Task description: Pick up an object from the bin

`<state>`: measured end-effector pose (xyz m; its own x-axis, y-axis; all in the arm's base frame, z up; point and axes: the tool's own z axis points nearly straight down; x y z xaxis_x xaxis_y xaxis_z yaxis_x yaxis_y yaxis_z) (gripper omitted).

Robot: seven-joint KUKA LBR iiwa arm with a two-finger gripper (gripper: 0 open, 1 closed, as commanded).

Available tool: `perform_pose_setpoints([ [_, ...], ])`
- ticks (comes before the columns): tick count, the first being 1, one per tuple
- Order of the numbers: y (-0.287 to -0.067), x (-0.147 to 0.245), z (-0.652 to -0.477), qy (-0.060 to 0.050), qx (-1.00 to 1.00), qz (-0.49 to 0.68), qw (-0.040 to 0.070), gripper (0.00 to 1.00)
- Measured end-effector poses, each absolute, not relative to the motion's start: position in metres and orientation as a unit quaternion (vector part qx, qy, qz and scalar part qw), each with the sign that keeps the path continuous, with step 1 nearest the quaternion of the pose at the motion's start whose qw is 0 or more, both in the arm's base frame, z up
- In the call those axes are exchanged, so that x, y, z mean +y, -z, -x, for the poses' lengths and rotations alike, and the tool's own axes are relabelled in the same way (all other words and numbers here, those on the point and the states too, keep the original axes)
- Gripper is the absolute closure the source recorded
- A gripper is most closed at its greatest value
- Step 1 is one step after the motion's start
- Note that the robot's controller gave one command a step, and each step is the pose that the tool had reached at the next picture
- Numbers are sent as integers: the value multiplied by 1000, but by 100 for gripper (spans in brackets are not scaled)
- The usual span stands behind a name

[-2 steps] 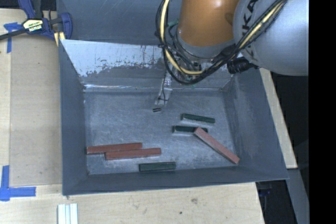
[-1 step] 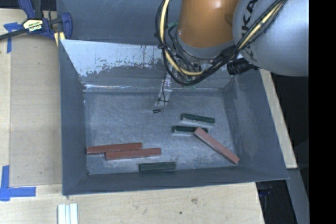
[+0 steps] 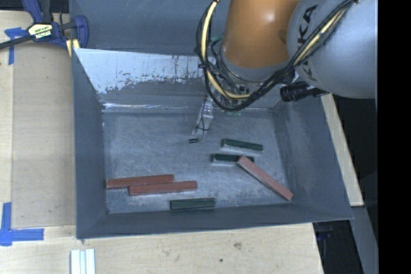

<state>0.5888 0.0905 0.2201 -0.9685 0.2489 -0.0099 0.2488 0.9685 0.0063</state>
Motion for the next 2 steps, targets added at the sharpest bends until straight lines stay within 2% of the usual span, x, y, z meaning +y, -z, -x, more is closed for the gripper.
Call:
perform_pose_setpoints([
  [1,-160,39,-539,0,990,-141,2,0],
  [2,-133,24,-552,-1,993,-117,6,0],
])
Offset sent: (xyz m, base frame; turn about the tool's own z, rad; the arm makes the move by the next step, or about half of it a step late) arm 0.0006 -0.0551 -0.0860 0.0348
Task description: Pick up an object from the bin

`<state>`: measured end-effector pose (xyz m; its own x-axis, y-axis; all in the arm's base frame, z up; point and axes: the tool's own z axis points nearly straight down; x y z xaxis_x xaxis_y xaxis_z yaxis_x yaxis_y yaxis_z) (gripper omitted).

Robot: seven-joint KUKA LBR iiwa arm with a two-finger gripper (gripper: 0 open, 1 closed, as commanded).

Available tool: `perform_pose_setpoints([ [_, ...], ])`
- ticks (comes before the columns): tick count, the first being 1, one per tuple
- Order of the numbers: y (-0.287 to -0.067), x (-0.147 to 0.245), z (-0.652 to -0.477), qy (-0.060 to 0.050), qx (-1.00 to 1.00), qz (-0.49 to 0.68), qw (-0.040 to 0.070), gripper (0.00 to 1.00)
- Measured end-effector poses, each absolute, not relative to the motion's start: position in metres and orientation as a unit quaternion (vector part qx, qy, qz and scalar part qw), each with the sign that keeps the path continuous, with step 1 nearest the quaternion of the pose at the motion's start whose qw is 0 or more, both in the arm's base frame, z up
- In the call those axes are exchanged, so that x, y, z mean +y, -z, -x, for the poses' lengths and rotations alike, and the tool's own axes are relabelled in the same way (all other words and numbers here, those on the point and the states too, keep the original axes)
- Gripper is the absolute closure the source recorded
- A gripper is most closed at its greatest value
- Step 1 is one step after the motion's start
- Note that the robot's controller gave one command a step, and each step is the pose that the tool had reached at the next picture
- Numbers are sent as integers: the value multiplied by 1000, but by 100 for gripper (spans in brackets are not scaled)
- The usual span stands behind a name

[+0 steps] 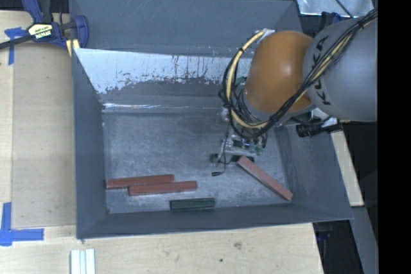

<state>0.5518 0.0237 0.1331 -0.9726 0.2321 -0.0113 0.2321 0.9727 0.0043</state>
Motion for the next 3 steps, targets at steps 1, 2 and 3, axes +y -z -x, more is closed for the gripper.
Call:
perform_pose_setpoints([
  [1,-76,-25,-544,1,997,-75,-1,0],
  [2,-74,-40,-582,0,994,-112,3,100],
  [3,-74,-40,-582,0,994,-112,3,100],
])
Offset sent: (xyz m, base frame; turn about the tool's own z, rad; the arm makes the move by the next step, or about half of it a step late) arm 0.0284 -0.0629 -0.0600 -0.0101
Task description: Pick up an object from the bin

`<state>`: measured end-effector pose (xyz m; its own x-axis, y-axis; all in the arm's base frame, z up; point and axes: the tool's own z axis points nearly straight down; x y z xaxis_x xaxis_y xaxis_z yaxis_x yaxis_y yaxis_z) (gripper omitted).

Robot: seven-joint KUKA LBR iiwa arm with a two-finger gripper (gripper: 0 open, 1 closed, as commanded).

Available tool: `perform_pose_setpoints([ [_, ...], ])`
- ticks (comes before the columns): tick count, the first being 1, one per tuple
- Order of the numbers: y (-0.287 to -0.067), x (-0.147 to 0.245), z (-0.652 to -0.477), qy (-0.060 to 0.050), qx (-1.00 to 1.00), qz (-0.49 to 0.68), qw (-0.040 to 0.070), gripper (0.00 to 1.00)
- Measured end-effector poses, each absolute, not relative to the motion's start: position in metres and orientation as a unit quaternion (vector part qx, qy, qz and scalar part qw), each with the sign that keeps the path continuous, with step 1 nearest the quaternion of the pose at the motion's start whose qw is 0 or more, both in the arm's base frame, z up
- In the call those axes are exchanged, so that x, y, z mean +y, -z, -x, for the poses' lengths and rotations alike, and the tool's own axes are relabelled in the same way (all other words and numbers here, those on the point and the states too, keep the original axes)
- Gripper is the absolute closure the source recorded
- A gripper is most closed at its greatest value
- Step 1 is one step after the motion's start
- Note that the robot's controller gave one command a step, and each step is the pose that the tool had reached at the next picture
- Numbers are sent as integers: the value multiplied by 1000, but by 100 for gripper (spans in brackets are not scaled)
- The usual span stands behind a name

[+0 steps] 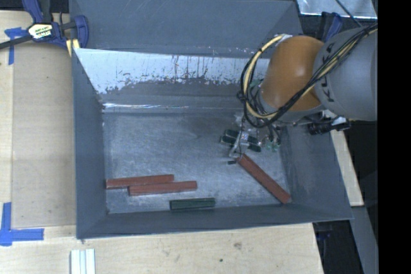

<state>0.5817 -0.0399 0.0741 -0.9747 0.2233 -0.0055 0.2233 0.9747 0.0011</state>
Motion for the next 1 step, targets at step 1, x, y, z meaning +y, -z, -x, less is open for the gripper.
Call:
perform_pose_setpoints([
  [1,-255,-12,-571,-1,992,-127,5,100],
])
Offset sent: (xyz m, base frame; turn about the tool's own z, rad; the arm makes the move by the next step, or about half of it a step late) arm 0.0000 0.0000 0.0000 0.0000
